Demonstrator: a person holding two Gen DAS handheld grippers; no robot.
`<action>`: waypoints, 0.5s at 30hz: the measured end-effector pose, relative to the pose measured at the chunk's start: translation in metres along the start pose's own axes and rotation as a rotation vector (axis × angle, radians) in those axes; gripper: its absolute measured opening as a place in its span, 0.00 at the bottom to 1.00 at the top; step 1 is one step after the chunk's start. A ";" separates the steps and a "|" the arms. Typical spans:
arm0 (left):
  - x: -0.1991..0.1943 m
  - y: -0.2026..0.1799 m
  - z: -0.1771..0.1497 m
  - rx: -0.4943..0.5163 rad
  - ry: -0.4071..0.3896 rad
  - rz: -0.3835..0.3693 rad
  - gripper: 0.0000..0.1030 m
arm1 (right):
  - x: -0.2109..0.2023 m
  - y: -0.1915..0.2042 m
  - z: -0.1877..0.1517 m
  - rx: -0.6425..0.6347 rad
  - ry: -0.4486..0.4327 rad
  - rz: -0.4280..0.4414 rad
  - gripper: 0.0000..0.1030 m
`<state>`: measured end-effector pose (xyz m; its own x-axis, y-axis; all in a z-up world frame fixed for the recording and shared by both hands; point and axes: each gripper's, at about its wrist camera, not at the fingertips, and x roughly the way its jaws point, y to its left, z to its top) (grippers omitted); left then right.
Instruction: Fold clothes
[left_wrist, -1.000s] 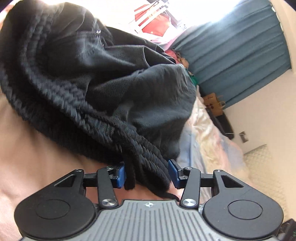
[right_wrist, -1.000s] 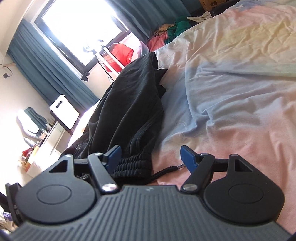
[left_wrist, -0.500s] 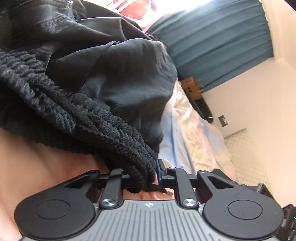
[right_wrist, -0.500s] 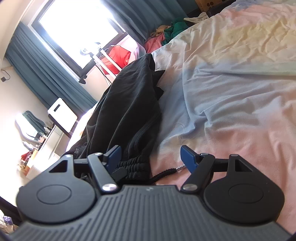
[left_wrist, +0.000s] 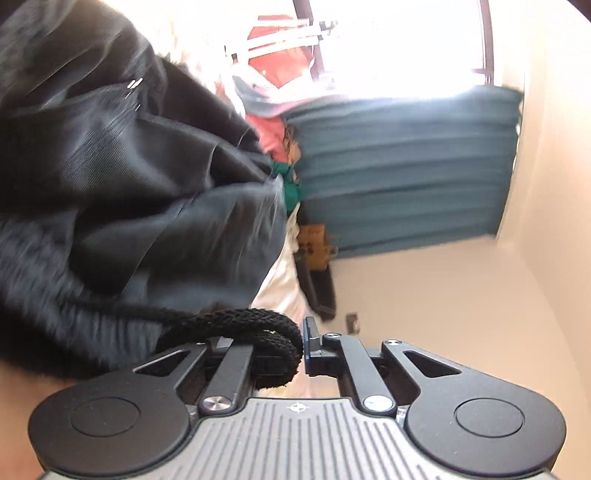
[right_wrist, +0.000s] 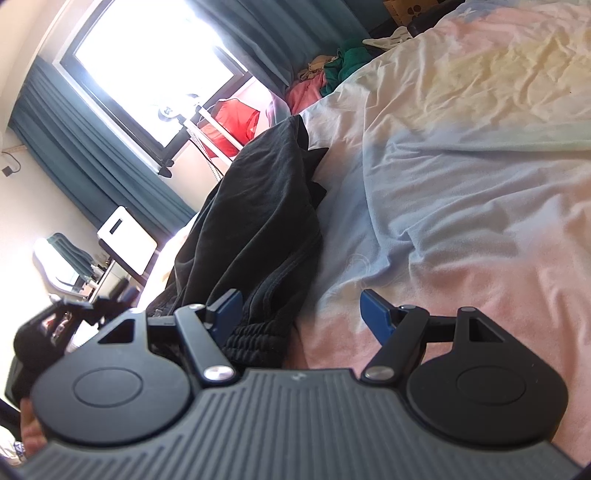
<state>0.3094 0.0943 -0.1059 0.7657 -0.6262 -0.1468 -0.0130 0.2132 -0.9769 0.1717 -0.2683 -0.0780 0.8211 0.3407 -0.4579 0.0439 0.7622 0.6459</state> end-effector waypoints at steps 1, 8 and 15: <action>0.010 0.000 0.010 -0.029 -0.022 0.000 0.17 | 0.001 0.000 0.000 -0.003 0.003 -0.003 0.72; 0.068 -0.037 0.036 -0.136 -0.059 -0.007 0.61 | 0.015 0.003 -0.001 -0.027 0.021 -0.013 0.72; 0.061 -0.060 0.000 -0.054 0.099 0.069 0.73 | 0.026 0.004 -0.003 -0.041 0.048 0.010 0.72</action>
<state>0.3574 0.0433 -0.0563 0.6949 -0.6828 -0.2256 -0.1002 0.2188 -0.9706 0.1919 -0.2546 -0.0890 0.7930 0.3740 -0.4809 0.0117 0.7799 0.6258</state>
